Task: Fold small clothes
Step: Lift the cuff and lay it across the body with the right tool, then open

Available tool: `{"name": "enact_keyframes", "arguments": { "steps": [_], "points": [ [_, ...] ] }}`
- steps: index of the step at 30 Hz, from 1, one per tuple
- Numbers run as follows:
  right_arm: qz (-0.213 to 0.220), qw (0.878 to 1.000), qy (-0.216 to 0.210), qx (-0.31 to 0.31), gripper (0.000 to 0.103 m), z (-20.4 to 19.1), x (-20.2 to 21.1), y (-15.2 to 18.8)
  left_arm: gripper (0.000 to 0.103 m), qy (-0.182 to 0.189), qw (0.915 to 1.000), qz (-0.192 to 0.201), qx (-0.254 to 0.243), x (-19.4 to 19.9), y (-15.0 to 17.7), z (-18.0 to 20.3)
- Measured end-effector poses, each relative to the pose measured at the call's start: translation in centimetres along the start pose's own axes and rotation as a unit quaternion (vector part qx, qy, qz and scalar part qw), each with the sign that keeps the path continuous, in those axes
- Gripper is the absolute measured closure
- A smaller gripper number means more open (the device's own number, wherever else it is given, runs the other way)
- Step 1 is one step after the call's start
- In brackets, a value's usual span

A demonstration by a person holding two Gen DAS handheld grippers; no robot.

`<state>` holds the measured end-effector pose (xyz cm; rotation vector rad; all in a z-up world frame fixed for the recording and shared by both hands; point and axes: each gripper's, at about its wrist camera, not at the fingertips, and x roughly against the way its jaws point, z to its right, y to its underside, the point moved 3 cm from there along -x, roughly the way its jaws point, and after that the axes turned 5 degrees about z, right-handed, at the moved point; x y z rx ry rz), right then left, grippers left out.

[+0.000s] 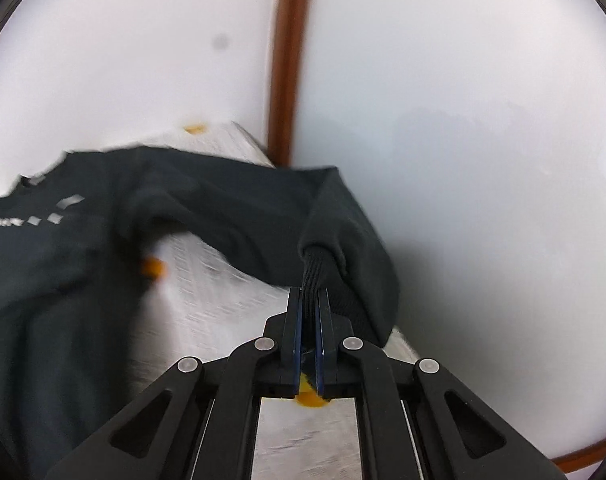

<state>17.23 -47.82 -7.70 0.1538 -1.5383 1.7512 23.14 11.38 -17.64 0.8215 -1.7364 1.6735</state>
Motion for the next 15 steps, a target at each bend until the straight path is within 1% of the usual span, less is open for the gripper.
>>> {"name": "enact_keyframes", "arguments": {
  "steps": [2, 4, 6, 8, 9, 12, 15],
  "points": [
    [0.022, 0.999, -0.020, 0.022, 0.098, -2.7, 2.1, -1.6, 0.040, 0.006, 0.9999, 0.004, -0.008, 0.3, 0.5, -0.2],
    [0.039, 0.998, -0.039, 0.038, 0.098, -5.8, 3.7, -3.2, 0.040, 0.001, 0.9998, 0.008, -0.017, 0.5, 0.9, -0.4],
    [0.045, 0.995, -0.072, 0.051, 0.098, -9.5, 5.3, -4.5, 0.040, 0.001, 0.9997, 0.011, -0.020, 0.7, 1.2, -0.8],
    [0.047, 0.992, -0.100, 0.060, 0.098, -12.9, 6.5, -5.4, 0.040, 0.015, 0.9998, 0.011, -0.012, 0.9, 1.6, -1.5],
    [0.044, 0.989, -0.123, 0.067, 0.098, -15.4, 7.2, -5.8, 0.040, 0.021, 0.9997, 0.012, -0.009, 1.0, 1.7, -1.7],
    [0.045, 0.980, -0.172, 0.091, 0.098, -22.1, 9.2, -6.4, 0.038, 0.035, 0.9993, 0.015, 0.001, 1.1, 2.0, -2.7],
    [0.039, 0.966, -0.229, 0.113, 0.098, -28.8, 10.8, -6.4, 0.038, 0.044, 0.9988, 0.019, 0.010, 1.0, 2.1, -3.4]
  ]
}}
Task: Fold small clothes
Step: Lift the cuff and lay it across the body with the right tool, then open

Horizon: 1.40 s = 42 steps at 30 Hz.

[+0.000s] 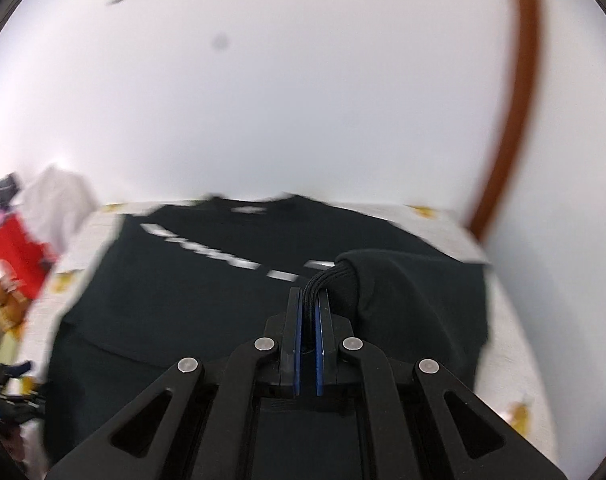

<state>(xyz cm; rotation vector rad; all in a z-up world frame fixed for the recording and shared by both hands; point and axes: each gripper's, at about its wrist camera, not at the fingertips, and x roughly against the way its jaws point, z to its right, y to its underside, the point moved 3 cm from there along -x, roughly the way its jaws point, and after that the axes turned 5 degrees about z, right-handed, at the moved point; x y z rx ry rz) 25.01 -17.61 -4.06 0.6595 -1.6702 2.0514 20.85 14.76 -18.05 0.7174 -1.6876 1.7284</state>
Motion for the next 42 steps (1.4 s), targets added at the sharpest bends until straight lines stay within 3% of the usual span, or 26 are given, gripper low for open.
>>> {"name": "enact_keyframes", "arguments": {
  "steps": [3, 8, 12, 18, 20, 22, 24, 27, 33, 40, 42],
  "points": [
    [0.001, 0.999, -0.046, 0.013, 0.098, -5.6, -1.7, -1.4, 0.038, 0.009, 0.9999, 0.003, 0.005, -0.1, -0.1, -0.5],
    [-0.004, 0.994, -0.107, 0.019, 0.098, -11.9, -4.5, -2.6, 0.038, 0.015, 0.9997, 0.009, 0.014, -0.5, -0.4, -1.4],
    [-0.010, 0.991, -0.135, 0.010, 0.098, -14.6, -7.3, -2.7, 0.038, 0.032, 0.9989, 0.009, 0.034, -0.8, -0.6, -2.0],
    [-0.022, 0.987, -0.159, 0.016, 0.097, -17.8, -10.9, -2.6, 0.038, 0.025, 0.9988, 0.002, 0.043, -1.6, -0.8, -2.3],
    [-0.032, 0.983, -0.177, 0.024, 0.089, -18.5, -11.6, -2.2, 0.038, 0.018, 0.9990, 0.000, 0.042, -1.7, -1.0, -2.1],
    [-0.039, 0.979, -0.196, 0.028, 0.076, -18.5, -11.7, -1.8, 0.038, 0.016, 0.9989, 0.000, 0.043, -1.6, -1.2, -1.9],
    [-0.023, 0.983, -0.181, 0.033, 0.068, -17.3, -11.0, -1.5, 0.038, 0.016, 0.9991, 0.004, 0.039, -1.2, -1.8, -1.4],
    [-0.010, 0.989, -0.142, 0.039, 0.065, -13.5, -9.6, -0.8, 0.038, 0.009, 0.9995, 0.015, 0.027, -0.8, -3.1, -0.4],
    [-0.037, 0.998, -0.026, 0.038, 0.065, -2.5, -8.0, 2.7, 0.038, 0.004, 0.9992, 0.036, 0.019, -1.1, -7.1, 2.5],
    [-0.082, 0.995, 0.056, 0.024, 0.064, 7.2, -8.4, 7.2, 0.038, 0.006, 0.9978, 0.066, 0.005, -3.2, -10.8, 5.7],
    [-0.095, 0.992, 0.076, 0.021, 0.064, 9.0, -9.0, 8.5, 0.041, 0.008, 0.9983, 0.057, 0.003, -4.3, -11.4, 6.3]
  ]
}}
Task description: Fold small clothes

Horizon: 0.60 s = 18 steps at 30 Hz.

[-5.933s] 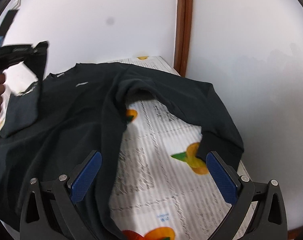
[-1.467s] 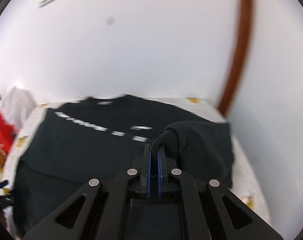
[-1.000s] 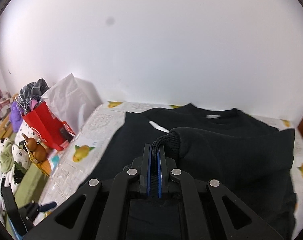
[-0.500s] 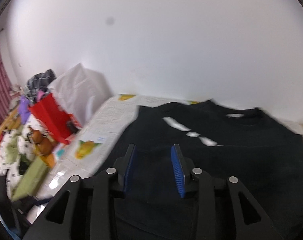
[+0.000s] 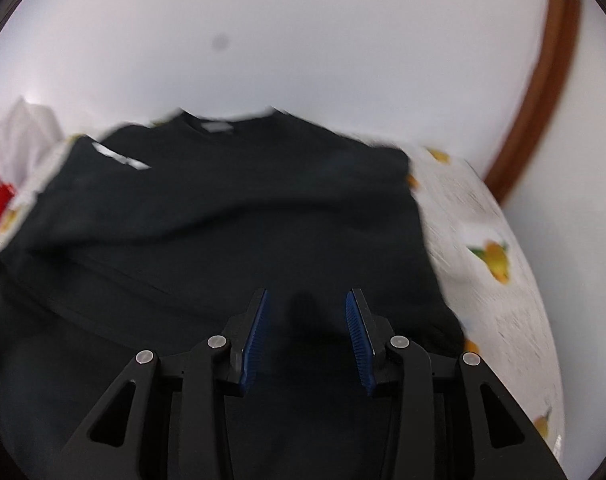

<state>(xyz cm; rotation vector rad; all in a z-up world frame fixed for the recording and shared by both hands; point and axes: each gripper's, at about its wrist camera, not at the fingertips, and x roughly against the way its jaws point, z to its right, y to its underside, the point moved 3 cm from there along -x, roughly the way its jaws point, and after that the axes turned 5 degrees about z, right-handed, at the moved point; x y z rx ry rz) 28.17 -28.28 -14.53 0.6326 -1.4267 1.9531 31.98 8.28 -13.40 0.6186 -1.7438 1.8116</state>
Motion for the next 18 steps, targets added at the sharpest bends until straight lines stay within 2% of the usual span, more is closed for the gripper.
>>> {"name": "enact_keyframes", "arguments": {
  "steps": [5, 10, 13, 15, 18],
  "points": [
    [-0.015, 1.000, 0.016, -0.018, 0.064, 2.6, -1.8, 1.9, 0.053, 0.005, 0.9997, -0.023, 0.010, -2.9, -0.2, 0.5],
    [-0.013, 0.999, 0.009, -0.035, 0.063, 4.1, -2.6, 2.8, 0.055, 0.008, 0.9985, -0.048, 0.024, -6.3, 0.0, 0.7],
    [-0.012, 0.999, 0.009, -0.033, 0.062, 4.2, -2.9, 3.1, 0.065, 0.023, 0.9970, -0.053, 0.052, -7.2, 0.0, 0.5],
    [-0.012, 0.999, 0.011, -0.037, 0.062, 4.1, -3.1, 3.1, 0.085, 0.021, 0.9970, -0.052, 0.053, -7.2, -0.2, 0.8],
    [-0.013, 0.999, 0.013, -0.040, 0.062, 4.0, -3.0, 3.0, 0.091, 0.015, 0.9983, -0.041, 0.038, -6.2, -0.8, 1.6]
  ]
}}
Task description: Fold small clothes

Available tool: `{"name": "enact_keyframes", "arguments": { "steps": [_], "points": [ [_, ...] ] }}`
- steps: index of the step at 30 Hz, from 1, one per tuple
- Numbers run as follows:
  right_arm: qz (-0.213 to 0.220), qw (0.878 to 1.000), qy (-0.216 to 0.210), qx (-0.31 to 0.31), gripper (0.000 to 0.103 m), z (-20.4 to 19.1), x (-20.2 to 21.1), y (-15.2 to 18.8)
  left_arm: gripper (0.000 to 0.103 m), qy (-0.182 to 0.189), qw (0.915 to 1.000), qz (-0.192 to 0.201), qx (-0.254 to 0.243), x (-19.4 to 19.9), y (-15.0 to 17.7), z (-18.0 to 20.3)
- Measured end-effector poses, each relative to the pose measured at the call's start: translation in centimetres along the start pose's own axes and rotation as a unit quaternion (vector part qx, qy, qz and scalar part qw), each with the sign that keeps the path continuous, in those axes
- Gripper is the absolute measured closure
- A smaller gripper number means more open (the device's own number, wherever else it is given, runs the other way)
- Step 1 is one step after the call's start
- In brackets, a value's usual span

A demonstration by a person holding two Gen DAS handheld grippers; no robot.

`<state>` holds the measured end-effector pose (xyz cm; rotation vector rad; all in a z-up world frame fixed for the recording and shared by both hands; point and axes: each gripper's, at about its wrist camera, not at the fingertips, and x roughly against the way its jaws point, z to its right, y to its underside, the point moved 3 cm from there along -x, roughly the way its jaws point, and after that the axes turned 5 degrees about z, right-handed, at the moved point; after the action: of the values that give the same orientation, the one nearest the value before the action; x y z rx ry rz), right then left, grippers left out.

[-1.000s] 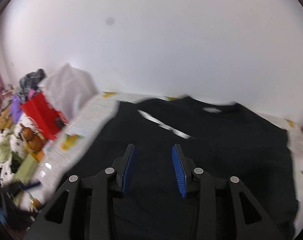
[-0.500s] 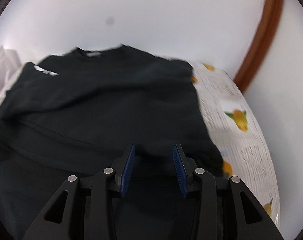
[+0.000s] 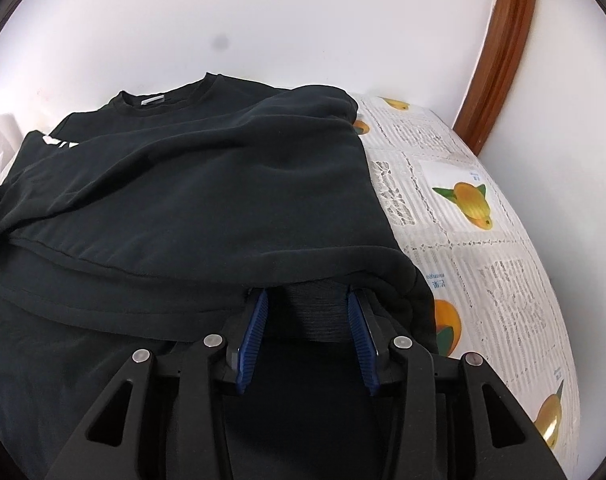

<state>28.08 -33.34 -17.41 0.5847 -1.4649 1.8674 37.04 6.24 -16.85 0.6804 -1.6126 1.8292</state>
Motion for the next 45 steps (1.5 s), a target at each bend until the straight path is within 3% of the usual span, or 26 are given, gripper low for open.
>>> {"name": "enact_keyframes", "arguments": {
  "steps": [6, 8, 10, 12, 19, 23, 26, 28, 31, 34, 38, 45],
  "points": [
    [-0.005, 1.000, -0.008, 0.019, 0.061, -0.1, 1.4, -0.6, 0.092, 0.021, 0.9987, 0.047, 0.008, 4.3, -1.1, -0.2],
    [0.019, 0.999, -0.030, 0.013, 0.060, 0.0, 3.3, -1.4, 0.092, 0.011, 0.9989, 0.046, 0.004, 4.7, -0.7, -0.8],
    [0.051, 0.997, -0.051, 0.003, 0.052, 0.1, 5.2, -2.5, 0.092, 0.009, 0.9994, 0.034, 0.008, 4.2, 0.0, -1.3],
    [0.073, 0.996, -0.044, -0.003, 0.041, 0.3, 5.8, -3.3, 0.092, 0.005, 0.9998, 0.008, 0.019, 3.0, 1.0, -1.9],
    [-0.007, 0.999, 0.032, -0.009, 0.041, 1.2, -0.4, -2.3, 0.086, -0.002, 0.9992, -0.019, 0.035, 1.5, 2.4, -2.7],
    [0.014, 0.998, 0.015, -0.061, 0.041, 2.4, 1.3, -2.1, 0.082, -0.039, 0.9991, -0.014, -0.006, 2.3, 2.4, -2.1],
    [0.021, 0.997, 0.004, -0.079, 0.041, 3.2, 2.7, -2.0, 0.077, -0.040, 0.9990, -0.015, -0.015, 2.9, 2.6, -1.7],
    [0.029, 0.997, 0.013, -0.073, 0.041, 3.5, 4.0, -1.6, 0.074, -0.036, 0.9991, -0.011, -0.021, 3.9, 2.9, -1.5],
    [0.042, 0.996, 0.030, -0.073, 0.041, 4.0, 5.9, -0.7, 0.058, -0.049, 0.9981, 0.007, -0.038, 5.7, 3.2, -0.8],
    [0.013, 0.998, 0.007, -0.067, 0.041, 4.5, 6.9, 0.8, 0.057, -0.048, 0.9978, 0.016, -0.043, 7.3, 3.6, -0.3],
    [0.009, 0.998, 0.012, -0.066, 0.041, 5.3, 8.7, 3.2, 0.049, -0.047, 0.9975, 0.023, -0.046, 9.2, 4.3, 0.4],
    [0.000, 0.998, 0.001, -0.069, 0.041, 6.2, 11.5, 7.6, 0.046, -0.036, 0.9987, 0.015, -0.034, 12.2, 6.6, -0.1]
  ]
}}
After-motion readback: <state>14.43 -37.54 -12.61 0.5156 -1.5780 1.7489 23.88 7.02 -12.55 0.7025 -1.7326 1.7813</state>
